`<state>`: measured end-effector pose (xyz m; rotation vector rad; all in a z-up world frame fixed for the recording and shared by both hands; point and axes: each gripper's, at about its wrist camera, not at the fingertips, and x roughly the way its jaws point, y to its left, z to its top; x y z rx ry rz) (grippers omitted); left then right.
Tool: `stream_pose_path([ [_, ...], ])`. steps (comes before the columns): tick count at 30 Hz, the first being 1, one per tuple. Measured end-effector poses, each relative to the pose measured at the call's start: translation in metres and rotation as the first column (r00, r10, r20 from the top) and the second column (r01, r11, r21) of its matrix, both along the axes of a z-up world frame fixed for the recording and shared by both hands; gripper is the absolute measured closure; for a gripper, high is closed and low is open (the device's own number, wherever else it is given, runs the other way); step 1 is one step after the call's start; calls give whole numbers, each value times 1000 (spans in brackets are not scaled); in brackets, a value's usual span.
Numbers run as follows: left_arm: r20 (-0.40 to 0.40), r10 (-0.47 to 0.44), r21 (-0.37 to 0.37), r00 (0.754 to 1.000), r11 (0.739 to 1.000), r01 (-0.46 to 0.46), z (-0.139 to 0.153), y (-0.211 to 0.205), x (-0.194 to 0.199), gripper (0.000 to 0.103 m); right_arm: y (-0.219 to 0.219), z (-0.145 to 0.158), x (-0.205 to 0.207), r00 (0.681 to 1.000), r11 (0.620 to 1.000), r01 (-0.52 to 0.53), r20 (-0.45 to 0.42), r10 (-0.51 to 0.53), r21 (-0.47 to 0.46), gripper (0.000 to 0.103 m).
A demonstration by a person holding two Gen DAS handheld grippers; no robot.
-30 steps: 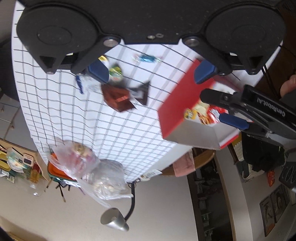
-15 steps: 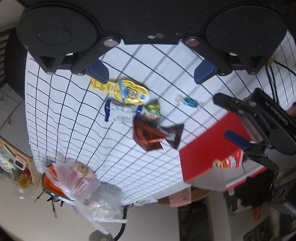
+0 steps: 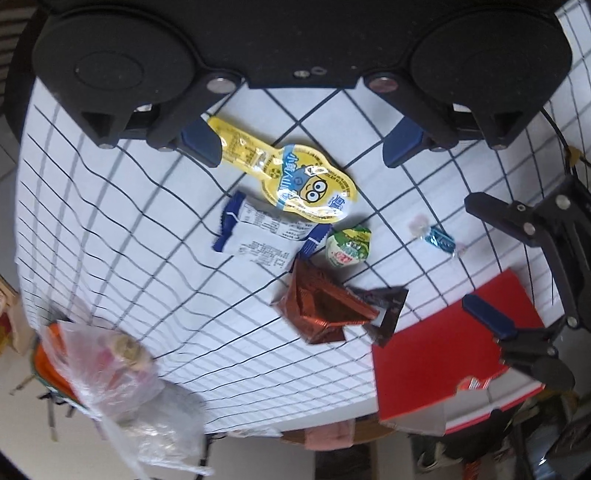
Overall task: Organize snacks
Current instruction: 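Grasp the yellow minion packet with the right tool while the left tool grasps the blue candy, then carry the yellow minion packet and blue candy over the white box with both tools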
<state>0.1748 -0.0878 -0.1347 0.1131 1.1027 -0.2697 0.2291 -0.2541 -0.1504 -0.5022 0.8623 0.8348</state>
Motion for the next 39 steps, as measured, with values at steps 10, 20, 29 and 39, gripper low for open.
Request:
stream_pose_path([
  [10, -43, -7, 2, 999, 1000, 7, -17, 5, 17, 6, 14, -22, 28, 995, 996, -87, -40, 86, -26, 19],
  [20, -99, -61, 8, 993, 998, 62, -31, 4, 23, 39, 19, -20, 25, 993, 994, -111, -40, 111, 1, 37],
  [29, -98, -75, 20, 992, 997, 77, -34, 6, 25, 54, 17, -19, 5, 997, 998, -48, -63, 49, 27, 38],
  [39, -87, 5, 21, 996, 1000, -3, -32, 3, 13, 91, 15, -13, -26, 988, 987, 146, -57, -143, 63, 38],
])
